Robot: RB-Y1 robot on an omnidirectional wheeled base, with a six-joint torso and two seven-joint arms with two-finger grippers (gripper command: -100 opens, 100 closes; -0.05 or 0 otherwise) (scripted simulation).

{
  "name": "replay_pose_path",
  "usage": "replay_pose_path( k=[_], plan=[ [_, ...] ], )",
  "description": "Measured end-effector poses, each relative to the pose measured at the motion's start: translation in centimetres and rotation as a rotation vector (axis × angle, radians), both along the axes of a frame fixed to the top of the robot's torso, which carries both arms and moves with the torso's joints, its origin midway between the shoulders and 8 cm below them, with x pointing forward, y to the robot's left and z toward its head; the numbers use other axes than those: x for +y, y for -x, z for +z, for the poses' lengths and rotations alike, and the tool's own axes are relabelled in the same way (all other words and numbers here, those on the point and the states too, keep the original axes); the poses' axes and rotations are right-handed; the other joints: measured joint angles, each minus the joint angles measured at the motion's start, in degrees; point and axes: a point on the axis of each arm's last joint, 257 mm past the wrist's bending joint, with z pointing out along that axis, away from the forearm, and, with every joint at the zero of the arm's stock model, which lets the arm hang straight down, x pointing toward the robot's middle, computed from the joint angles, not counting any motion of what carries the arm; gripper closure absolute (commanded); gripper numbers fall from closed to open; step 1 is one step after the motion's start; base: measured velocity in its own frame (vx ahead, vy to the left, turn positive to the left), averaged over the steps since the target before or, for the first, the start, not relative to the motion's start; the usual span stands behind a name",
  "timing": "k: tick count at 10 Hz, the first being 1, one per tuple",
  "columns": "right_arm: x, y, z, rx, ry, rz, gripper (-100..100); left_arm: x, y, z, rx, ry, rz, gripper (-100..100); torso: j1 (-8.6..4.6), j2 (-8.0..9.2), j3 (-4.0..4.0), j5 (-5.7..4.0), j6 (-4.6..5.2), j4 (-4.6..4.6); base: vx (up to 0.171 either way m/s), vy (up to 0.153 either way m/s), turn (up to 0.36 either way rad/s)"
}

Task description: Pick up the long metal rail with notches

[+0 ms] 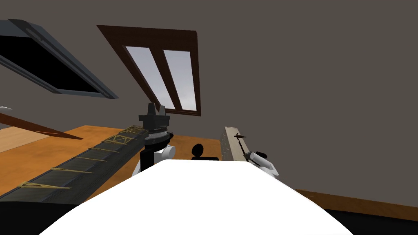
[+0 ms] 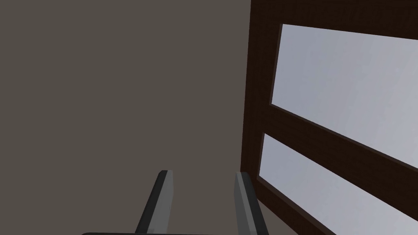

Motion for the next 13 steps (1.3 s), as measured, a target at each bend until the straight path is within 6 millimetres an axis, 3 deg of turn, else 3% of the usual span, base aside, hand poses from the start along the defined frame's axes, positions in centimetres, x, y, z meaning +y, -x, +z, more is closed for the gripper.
replay_pose_path(
  k=[7,13],
  plan=[
    [0.0,4.3,-3.2,0.109,-0.186,-0.191,-100,0.0,0.0,0.0,0.000,0.000,0.000,0,-0.13,0.00,0.01,-0.02,0.00,0.01,0.078,-0.040,0.057],
    [1.2,6.5,-4.2,0.173,-0.345,-0.344,-100,0.0,0.0,0.0,0.000,0.000,0.000,0,-0.17,0.01,0.01,-0.03,0.00,0.01,0.058,-0.044,0.057]
  ],
)
